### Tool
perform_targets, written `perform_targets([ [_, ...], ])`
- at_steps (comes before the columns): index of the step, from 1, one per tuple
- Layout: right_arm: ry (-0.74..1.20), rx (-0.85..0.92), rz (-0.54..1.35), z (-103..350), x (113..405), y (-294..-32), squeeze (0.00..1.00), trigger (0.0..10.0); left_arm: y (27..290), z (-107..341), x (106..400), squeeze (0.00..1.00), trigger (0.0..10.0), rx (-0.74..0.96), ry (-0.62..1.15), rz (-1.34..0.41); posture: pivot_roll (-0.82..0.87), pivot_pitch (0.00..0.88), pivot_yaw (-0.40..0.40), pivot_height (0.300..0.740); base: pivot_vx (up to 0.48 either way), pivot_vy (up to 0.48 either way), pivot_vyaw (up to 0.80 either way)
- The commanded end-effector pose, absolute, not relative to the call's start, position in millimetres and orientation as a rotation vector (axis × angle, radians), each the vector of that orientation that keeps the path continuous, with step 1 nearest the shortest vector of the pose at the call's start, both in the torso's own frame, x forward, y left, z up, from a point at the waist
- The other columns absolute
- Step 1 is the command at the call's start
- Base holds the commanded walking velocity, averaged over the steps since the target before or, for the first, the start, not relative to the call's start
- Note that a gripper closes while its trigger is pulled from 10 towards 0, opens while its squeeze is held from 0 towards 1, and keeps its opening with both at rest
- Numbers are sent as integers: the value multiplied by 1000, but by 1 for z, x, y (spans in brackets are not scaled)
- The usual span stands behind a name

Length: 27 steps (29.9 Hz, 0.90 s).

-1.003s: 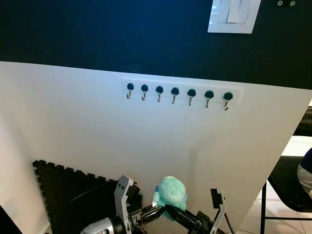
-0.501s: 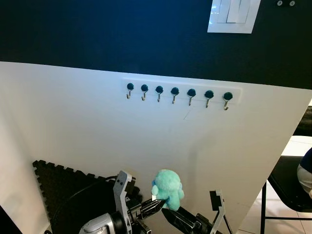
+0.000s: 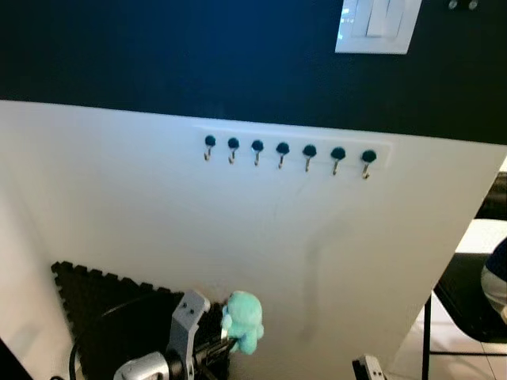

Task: Hang keys on a hook

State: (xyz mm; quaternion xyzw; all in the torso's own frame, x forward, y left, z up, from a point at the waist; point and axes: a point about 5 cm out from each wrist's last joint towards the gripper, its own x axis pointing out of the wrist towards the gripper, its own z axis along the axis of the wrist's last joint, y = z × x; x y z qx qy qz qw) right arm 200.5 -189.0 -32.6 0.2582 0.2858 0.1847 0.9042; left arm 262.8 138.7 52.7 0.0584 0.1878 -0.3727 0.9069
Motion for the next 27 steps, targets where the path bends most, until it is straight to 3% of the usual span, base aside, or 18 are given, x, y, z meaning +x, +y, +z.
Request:
perform_targets([
  [1,773,421,156,-64,173,-203,0,10000,158,16,247,0,4588,369,596,-778,65,15,23,740,0,0,0],
  [2,773,421,156,-64,173,-203,0,10000,158,16,247,0,4588,369,596,-778,65,15,23,740,0,0,0],
  [3,839,370,104,-72,162,-207,0,10000,161,3,237,0,10000,446,679,-819,68,15,22,740,0,0,0],
  [7,996,249,71,-90,132,-211,0,10000,170,-26,218,0,10000,647,807,-886,69,10,26,740,0,0,0],
  [12,1062,180,76,-97,116,-214,0,10000,175,-34,214,0,10000,720,837,-874,67,11,32,740,0,0,0],
  [15,1082,190,22,-102,105,-213,0,10000,185,-36,223,0,10000,837,794,-737,67,11,39,740,0,0,0],
  [22,1092,159,10,-105,102,-212,0,10000,181,-35,229,0,10000,703,772,-655,65,16,39,740,0,0,0],
  [27,1101,120,16,-105,100,-218,0,10000,168,-29,232,0,10000,721,613,-712,66,17,39,740,0,0,0],
])
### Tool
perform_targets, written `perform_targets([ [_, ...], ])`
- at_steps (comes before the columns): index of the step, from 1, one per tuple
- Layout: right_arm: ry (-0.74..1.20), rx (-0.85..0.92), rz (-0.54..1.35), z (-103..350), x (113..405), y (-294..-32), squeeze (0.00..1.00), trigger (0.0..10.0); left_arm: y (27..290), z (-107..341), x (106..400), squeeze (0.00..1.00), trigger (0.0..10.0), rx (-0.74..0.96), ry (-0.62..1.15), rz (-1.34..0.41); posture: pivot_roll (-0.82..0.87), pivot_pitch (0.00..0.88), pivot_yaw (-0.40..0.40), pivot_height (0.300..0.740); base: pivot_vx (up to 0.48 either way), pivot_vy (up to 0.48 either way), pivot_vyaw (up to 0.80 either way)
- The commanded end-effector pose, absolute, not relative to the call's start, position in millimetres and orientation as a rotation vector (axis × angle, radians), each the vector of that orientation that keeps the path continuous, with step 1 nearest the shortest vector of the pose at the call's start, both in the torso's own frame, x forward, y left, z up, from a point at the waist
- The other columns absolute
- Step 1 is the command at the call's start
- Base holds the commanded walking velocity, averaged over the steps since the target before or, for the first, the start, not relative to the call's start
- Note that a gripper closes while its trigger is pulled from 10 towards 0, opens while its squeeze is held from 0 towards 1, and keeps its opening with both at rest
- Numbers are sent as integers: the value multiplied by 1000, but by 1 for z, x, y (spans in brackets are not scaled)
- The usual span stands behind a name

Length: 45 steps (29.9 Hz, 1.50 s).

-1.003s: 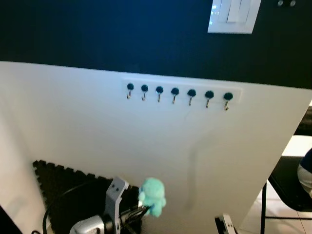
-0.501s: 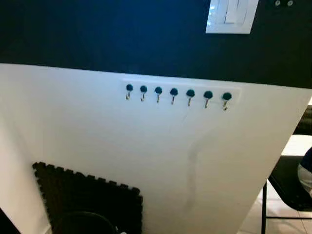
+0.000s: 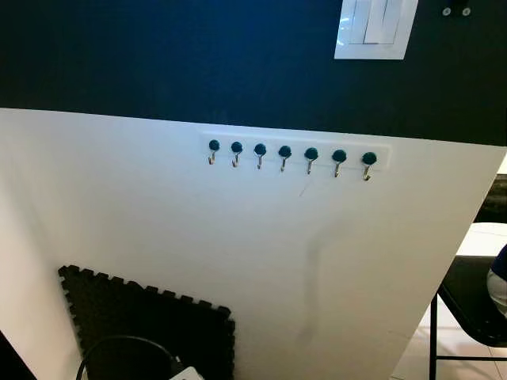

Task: Hang keys on a hook

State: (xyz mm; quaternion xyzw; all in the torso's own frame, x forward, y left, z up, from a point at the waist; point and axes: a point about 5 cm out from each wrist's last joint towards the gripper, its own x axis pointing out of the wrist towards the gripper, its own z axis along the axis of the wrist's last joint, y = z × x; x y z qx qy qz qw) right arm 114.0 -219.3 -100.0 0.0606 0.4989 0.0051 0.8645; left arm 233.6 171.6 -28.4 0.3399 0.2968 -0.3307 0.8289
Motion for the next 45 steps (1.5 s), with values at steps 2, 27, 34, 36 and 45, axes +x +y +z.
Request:
perform_targets([
  [2,1103,109,16,-104,100,-220,0,10000,160,-25,233,0,10000,682,548,-741,66,21,35,740,0,0,0],
  [27,1086,57,14,-103,110,-220,0,10000,88,87,264,0,10000,727,-168,-1225,68,21,30,740,0,0,0],
  [34,1008,66,26,-98,123,-217,0,10000,79,146,287,0,10000,614,-373,-1128,65,16,29,740,0,0,0],
  [36,887,82,52,-90,142,-213,0,10000,78,161,292,0,10000,605,-414,-1117,61,12,32,740,0,0,0],
  [45,470,-74,277,-44,210,-186,0,10000,73,208,300,0,10000,548,-583,-1066,59,0,27,740,0,0,0],
])
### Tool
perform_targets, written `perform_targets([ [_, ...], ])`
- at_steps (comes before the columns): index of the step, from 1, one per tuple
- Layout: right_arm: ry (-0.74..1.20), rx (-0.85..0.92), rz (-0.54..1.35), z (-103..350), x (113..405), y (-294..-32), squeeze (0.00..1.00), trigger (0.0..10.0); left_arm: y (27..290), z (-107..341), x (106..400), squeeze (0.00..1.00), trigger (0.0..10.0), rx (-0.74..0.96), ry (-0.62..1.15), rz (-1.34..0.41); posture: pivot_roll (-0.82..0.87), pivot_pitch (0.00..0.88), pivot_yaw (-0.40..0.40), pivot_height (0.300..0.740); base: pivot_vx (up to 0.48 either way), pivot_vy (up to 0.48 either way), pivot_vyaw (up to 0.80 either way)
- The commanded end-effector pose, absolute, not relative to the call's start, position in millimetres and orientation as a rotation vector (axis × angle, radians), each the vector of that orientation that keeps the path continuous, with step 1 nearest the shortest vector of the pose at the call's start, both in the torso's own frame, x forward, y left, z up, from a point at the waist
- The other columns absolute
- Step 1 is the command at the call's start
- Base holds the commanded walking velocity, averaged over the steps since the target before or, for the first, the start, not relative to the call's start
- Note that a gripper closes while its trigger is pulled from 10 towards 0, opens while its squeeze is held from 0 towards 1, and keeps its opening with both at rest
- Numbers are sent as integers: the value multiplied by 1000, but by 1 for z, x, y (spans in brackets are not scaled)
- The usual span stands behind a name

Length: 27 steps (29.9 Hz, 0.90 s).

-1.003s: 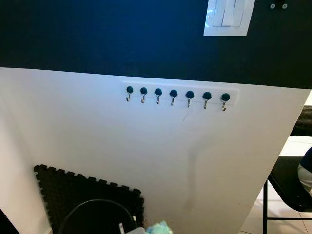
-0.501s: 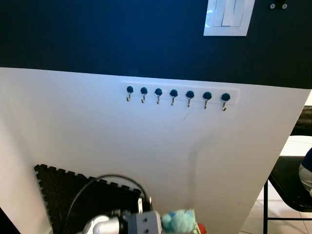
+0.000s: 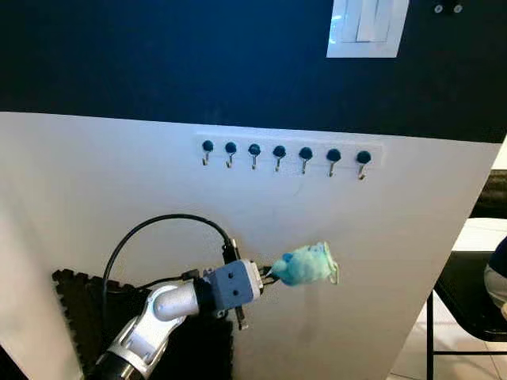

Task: Hang keys on a hook

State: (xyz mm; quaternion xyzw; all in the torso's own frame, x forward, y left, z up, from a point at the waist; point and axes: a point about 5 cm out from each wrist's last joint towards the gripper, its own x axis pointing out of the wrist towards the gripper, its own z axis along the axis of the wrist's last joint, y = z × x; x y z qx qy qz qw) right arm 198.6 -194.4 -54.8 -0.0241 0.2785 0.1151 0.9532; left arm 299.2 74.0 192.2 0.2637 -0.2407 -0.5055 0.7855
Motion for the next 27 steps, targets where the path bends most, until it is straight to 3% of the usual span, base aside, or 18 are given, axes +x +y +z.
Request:
perform_targets([
  [1,470,-74,277,-44,210,-186,0,10000,73,208,300,0,10000,548,-583,-1066,59,0,27,740,0,0,0],
  [8,225,-106,347,-12,237,-171,0,10000,72,222,300,0,10000,533,-604,-1066,66,31,20,740,0,0,0],
  [14,-91,-102,463,46,268,-142,0,10000,79,232,315,0,10000,614,-509,-1053,63,68,11,740,0,0,0],
  [27,-330,-22,524,103,284,-112,0,10000,84,255,330,0,10000,602,-507,-928,61,66,9,740,0,0,0],
])
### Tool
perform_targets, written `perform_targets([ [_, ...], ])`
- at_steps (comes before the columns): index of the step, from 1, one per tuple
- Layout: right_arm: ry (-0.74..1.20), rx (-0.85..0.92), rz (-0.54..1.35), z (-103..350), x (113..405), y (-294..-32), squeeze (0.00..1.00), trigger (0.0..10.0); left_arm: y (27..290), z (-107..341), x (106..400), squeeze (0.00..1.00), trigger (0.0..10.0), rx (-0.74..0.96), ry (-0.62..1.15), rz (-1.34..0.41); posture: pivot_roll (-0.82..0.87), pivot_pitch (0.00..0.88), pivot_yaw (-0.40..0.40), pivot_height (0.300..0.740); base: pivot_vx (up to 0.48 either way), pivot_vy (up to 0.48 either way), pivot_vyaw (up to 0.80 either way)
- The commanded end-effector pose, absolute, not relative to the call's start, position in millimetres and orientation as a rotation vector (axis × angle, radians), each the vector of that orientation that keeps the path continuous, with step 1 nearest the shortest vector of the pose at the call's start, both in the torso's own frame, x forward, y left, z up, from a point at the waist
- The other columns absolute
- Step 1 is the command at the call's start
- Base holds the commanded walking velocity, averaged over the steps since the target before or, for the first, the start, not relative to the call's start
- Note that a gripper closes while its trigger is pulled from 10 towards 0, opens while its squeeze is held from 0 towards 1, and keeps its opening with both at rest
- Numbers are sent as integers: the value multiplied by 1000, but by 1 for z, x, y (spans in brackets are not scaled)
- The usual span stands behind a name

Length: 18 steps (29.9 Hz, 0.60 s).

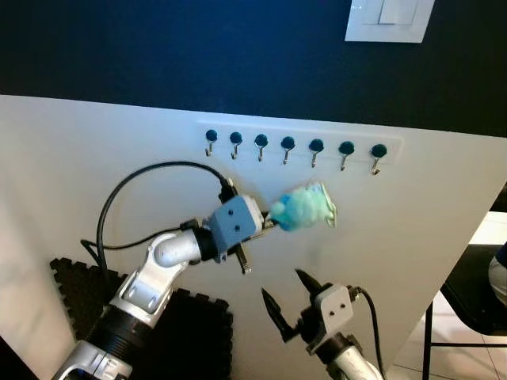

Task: Hang keys on a hook

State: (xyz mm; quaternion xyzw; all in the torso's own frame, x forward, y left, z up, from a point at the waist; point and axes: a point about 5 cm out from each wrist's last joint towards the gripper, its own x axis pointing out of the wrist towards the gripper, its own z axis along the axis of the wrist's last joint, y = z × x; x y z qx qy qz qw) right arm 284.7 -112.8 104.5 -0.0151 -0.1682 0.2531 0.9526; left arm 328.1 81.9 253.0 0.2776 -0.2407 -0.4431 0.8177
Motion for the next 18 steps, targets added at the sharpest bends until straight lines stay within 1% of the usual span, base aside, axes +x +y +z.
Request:
perform_targets([
  [1,-333,-18,525,105,283,-111,0,10000,84,256,330,0,10000,599,-513,-924,61,66,9,740,0,0,0],
  [7,-338,-4,519,109,284,-113,0,10000,82,269,327,0,10000,562,-593,-906,62,64,6,740,0,0,0],
  [13,-332,-1,520,110,283,-115,0,10000,82,273,323,0,10000,542,-618,-925,58,62,7,740,0,0,0],
  [14,-325,-5,528,110,283,-116,0,10000,82,271,321,0,10000,537,-626,-940,52,76,5,740,0,0,0],
  [18,-325,-5,534,112,284,-116,0,10000,84,272,322,0,10000,532,-633,-913,51,61,7,740,0,0,0],
])
